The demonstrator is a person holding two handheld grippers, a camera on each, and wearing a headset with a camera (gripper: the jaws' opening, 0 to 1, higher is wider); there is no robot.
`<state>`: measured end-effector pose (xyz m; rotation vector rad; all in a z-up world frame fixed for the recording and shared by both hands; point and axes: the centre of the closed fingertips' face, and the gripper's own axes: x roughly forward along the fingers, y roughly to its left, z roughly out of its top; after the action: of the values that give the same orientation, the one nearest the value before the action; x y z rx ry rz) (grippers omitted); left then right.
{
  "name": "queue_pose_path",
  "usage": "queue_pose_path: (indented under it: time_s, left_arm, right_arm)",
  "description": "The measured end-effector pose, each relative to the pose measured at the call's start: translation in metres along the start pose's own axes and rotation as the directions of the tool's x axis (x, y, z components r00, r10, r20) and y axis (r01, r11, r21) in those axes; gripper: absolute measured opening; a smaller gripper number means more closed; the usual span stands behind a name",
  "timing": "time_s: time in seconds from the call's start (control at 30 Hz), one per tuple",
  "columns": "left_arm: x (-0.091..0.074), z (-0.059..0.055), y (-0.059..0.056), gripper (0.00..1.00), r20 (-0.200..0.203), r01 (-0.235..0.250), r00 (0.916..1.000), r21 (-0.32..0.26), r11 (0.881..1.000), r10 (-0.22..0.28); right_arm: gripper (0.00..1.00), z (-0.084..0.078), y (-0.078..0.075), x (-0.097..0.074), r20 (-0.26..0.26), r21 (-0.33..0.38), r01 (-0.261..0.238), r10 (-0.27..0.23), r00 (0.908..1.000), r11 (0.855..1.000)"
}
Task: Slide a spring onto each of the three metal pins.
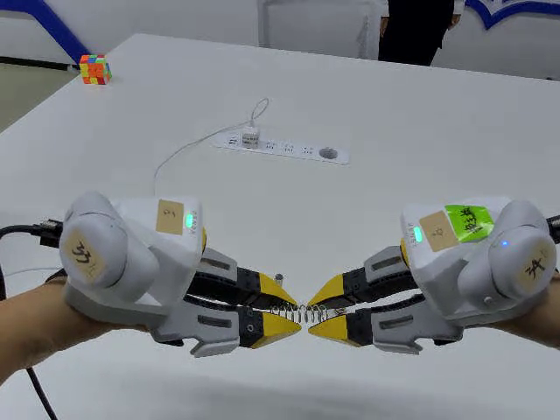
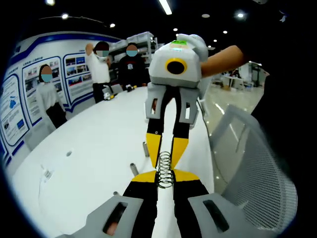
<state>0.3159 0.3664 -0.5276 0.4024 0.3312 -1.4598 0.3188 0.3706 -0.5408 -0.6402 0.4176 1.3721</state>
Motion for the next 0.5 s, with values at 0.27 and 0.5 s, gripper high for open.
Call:
queue_pose_path:
  time_s: [0.27, 0.5]
  left_arm:
    - [0.001, -0.004, 0.003, 0.1, -0.02, -0.009, 0.9998, 0.01, 1.0, 0.009]
    - [0.001, -0.007, 0.003, 0.1, -0.036, -0.012, 0.9993, 0.018, 1.0, 0.013]
  right_arm:
    - [0.11, 0.008, -0.001, -0.004, 0.044, 0.044, -0.014, 0.012, 0.9989, 0.999]
    - [0.11, 0.019, -0.001, -0.007, 0.103, 0.087, -0.038, 0.028, 0.9943, 0.995]
